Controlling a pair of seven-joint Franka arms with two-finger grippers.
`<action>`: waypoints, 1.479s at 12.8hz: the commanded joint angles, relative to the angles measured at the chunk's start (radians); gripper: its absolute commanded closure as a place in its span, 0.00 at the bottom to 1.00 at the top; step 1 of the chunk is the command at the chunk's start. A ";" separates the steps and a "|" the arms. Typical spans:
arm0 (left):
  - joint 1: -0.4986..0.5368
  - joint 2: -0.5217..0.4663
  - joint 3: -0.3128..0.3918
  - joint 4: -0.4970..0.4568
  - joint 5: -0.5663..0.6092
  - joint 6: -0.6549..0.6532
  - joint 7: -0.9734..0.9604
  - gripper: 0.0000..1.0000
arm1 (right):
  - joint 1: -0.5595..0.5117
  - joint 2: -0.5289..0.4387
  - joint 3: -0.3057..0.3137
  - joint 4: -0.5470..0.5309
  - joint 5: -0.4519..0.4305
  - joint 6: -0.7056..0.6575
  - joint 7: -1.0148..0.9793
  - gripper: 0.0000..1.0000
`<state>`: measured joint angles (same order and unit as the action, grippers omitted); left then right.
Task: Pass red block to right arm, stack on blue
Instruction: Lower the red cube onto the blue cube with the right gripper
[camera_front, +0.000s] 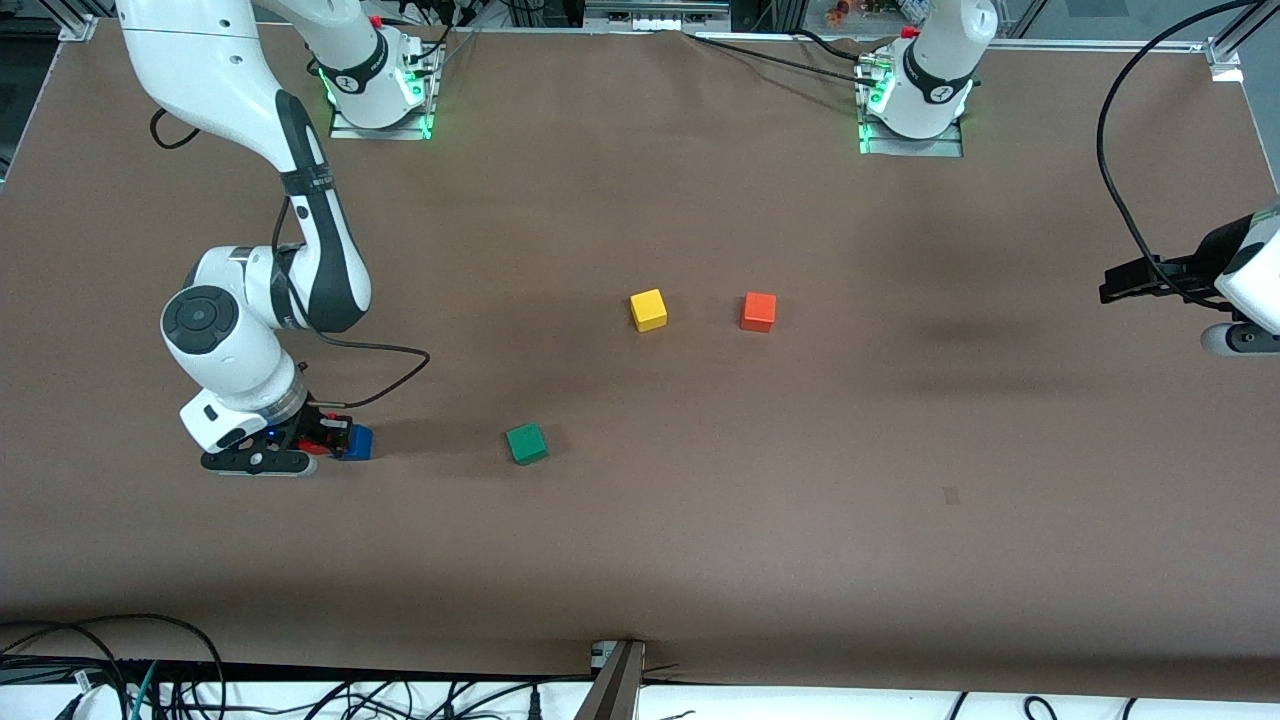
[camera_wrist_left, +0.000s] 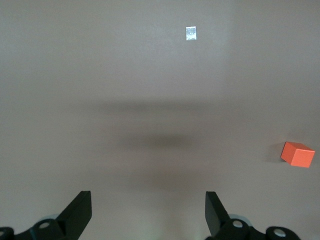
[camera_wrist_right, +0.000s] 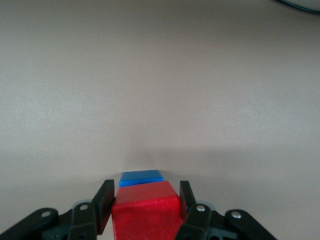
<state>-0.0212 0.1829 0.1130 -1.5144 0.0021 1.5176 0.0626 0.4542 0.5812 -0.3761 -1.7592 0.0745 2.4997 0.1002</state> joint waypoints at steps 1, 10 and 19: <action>-0.009 0.013 0.001 0.014 0.021 -0.014 -0.003 0.00 | -0.005 0.028 0.000 0.027 0.037 0.002 0.007 0.90; -0.011 0.027 0.001 0.031 0.021 -0.013 0.003 0.00 | 0.001 0.045 0.002 0.026 0.045 0.030 0.009 0.90; -0.013 0.027 0.001 0.033 -0.025 -0.013 -0.001 0.00 | 0.001 0.046 0.002 0.023 0.045 0.030 0.009 0.90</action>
<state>-0.0313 0.1962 0.1122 -1.5112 -0.0071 1.5175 0.0629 0.4567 0.6172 -0.3751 -1.7514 0.1052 2.5220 0.1042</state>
